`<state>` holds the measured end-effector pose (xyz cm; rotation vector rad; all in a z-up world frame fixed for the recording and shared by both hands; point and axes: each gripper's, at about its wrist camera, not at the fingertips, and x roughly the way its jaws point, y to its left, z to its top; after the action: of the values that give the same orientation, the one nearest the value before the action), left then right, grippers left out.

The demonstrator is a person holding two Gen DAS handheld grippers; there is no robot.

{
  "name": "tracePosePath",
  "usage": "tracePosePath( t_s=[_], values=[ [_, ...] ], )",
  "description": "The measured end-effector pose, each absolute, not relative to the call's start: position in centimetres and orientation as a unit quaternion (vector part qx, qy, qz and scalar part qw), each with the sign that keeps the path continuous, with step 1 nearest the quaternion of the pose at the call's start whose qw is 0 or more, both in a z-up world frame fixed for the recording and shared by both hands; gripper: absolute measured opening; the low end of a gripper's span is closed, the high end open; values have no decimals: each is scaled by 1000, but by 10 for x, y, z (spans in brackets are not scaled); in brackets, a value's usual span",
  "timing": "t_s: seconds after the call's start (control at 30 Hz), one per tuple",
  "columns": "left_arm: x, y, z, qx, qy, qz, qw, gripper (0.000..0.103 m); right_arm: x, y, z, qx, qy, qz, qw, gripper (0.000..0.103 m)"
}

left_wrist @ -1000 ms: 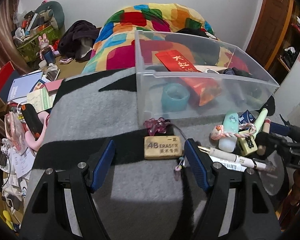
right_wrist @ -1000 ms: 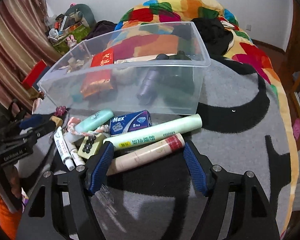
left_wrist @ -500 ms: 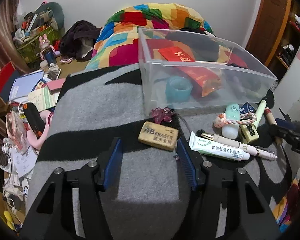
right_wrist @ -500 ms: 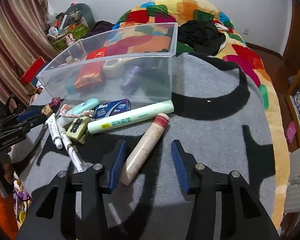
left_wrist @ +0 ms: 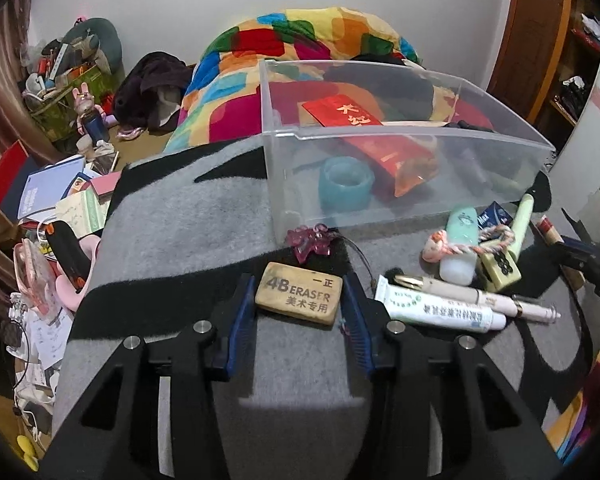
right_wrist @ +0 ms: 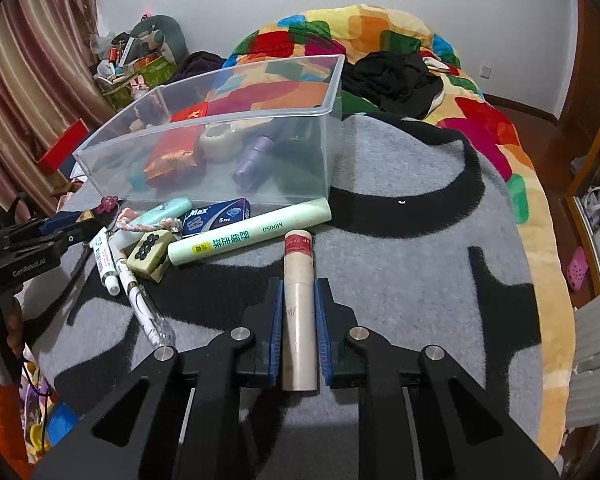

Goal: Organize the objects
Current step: 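Grasp the tan eraser with the left tool while the right tool grasps the red-capped beige tube, then lower the eraser and red-capped tube into the clear box and open both tools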

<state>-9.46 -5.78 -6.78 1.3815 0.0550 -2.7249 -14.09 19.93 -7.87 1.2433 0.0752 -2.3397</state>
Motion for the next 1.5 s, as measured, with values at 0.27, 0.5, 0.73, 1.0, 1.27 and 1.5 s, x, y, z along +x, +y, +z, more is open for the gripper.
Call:
tracePosePath(
  t_s=[0.27,0.5,0.73,1.0,1.27,1.5],
  values=[
    [-78,-52,-44,418,31,-907,36,43,-135,211,-64,438,10,-865,246,14],
    [-79,-47,-10,369,41,-928,29,43,-133,209,-34,402,1,-879,257,14],
    [-89,-47,10,340,50,-939,27,43,-140,196,-5,362,-3,-893,267,14],
    [-111,-54,12,343,70,-936,29,43,-160,177,16,336,-2,-902,271,14],
    [-136,-60,5,359,88,-929,28,43,-194,153,15,347,7,-899,268,14],
    [-155,-61,-6,377,94,-921,28,43,-224,135,-4,383,20,-886,259,14]
  ],
)
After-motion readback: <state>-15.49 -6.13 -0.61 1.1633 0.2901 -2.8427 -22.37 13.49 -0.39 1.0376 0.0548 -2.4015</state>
